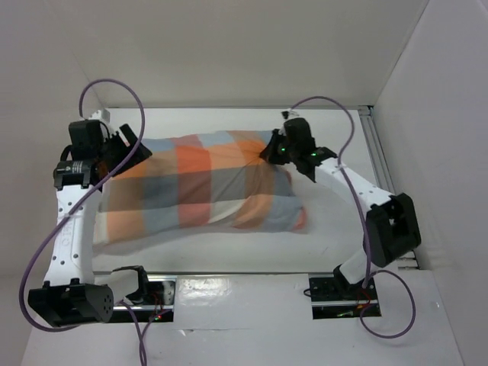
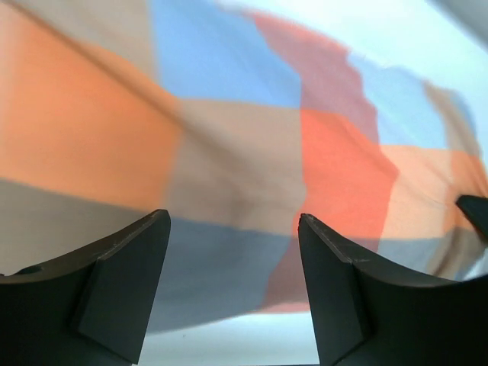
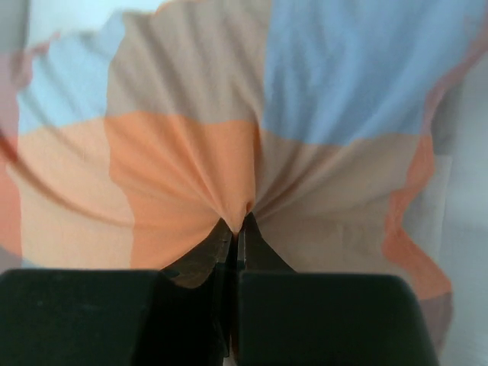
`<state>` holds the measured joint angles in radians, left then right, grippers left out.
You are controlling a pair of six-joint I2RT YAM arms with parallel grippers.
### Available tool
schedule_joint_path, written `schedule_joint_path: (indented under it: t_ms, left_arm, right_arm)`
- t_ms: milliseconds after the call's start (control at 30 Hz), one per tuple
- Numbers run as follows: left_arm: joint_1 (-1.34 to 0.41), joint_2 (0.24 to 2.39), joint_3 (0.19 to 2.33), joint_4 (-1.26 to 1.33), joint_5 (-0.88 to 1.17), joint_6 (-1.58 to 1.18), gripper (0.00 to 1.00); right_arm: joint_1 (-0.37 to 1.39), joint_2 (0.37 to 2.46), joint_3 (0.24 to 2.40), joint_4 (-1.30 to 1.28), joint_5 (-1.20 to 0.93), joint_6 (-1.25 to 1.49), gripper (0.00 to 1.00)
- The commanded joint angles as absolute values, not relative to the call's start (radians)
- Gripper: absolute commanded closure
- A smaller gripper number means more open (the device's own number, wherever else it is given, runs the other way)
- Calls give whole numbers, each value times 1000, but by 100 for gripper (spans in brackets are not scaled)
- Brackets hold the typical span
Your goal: Put the pillow into the pillowcase
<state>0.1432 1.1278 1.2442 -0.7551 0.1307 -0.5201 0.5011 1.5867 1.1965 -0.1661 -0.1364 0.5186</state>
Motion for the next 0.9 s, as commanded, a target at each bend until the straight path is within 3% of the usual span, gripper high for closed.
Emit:
schedule_joint_path:
  t_ms: [0,200,233,267,300,367,400,500,633,867]
  left_arm:
    - [147,1101,1397,-741,253,-489,19]
    - [147,1135,1463,-753,330,-489,19]
    - [147,1135,1453,-753,330,-489,19]
    - [147,1144,1453,-753,330,-489,19]
    - [147,1144,1453,-753,330,-489,19]
    - [147,1144,1453,-753,330,-489,14]
    - [147,1135,1453,-753,330,-489,12]
    - [138,1126,1476,-762,287,-479,3]
    - [138,1126,1476,-762,293,-479,1]
    - [138,1126,1456,-744,325,-479,1]
  right_arm:
    - [364,1447,1172,-202,107,545,100]
    - [275,1404,1154,-267,117,489,100]
    - [275,1404,1154,-281,117,464,93]
    - [275,1414,1167,-302,117,453,76]
    - [275,1414,1187,-325,132,440,51]
    - [275,1424,1265,-409,208,430,10]
    - [275,1408,1296,-437,242,430,0]
    - [275,1379,1402,-538,420,439,0]
    - [275,1342,1526,-676,696,468,0]
    - [241,1221,1478,-738,807,477,0]
